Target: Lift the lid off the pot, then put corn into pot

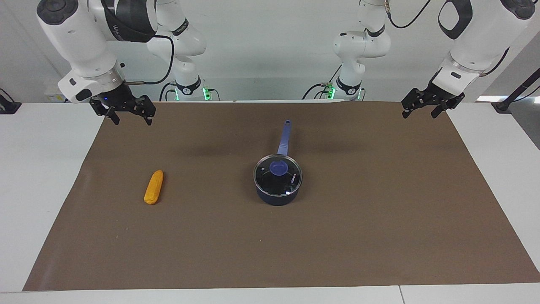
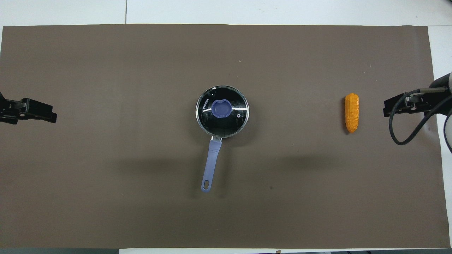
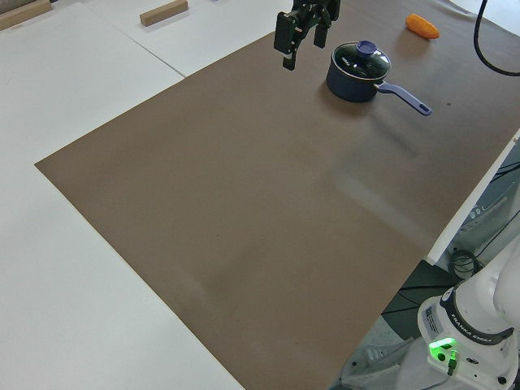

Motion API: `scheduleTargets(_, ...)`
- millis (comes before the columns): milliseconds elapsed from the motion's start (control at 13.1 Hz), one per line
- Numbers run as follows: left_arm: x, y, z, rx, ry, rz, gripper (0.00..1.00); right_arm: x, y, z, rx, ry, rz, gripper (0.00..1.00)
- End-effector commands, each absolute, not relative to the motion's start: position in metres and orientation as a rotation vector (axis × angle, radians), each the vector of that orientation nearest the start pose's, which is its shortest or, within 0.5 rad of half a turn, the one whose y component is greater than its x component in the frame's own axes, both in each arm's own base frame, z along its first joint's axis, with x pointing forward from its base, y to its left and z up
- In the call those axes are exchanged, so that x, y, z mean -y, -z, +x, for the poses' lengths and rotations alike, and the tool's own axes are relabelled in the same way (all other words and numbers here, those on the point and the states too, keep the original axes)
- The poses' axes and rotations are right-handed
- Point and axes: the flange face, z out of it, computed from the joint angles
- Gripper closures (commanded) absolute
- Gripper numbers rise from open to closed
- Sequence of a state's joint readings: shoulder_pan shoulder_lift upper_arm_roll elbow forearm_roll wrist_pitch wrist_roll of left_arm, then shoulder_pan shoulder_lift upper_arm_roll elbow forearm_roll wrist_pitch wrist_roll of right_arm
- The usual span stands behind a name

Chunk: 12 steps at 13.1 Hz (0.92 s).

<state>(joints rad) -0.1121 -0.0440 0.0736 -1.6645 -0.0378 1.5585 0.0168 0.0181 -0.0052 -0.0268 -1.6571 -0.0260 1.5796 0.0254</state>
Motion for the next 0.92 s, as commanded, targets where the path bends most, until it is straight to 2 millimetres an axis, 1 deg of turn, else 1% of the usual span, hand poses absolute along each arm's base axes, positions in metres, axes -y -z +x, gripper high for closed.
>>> scheduleTargets(0, 0.026, -0.605, 0.529, -0.090, -0.103, -3.167, 0.00, 0.021, -0.601, 0.543, -0.088, -0.071, -3.158, 0.00)
scheduleTargets(229, 0.021, -0.605, 0.530, -0.073, -0.091, -3.170, 0.00, 0.023, -0.601, 0.543, -0.100, -0.070, -3.158, 0.00)
scheduleTargets(382, 0.021, -0.604, 0.529, -0.068, -0.094, -3.173, 0.00, 0.024, -0.604, 0.549, -0.081, 0.009, -3.158, 0.00)
scheduleTargets(535, 0.022, -0.602, 0.528, -0.068, -0.106, -3.172, 0.00, 0.027, -0.605, 0.555, -0.109, 0.089, -3.156, 0.00)
scheduleTargets(611, 0.022, -0.602, 0.528, -0.067, -0.099, -3.173, 0.00, 0.025, -0.604, 0.559, -0.104, 0.135, -3.152, 0.00)
scheduleTargets(688, 0.025, -0.603, 0.529, -0.077, -0.094, -3.172, 0.00, 0.017, -0.602, 0.560, -0.100, 0.159, -3.142, 0.00)
scheduleTargets(764, 0.028, -0.603, 0.529, -0.082, -0.092, -3.172, 0.00, 0.015, -0.589, 0.558, -0.107, 0.183, -3.138, 0.00)
scheduleTargets(841, 0.029, -0.603, 0.529, -0.087, -0.089, -3.172, 0.00, 0.014, -0.579, 0.559, -0.102, 0.271, -3.129, 0.00)
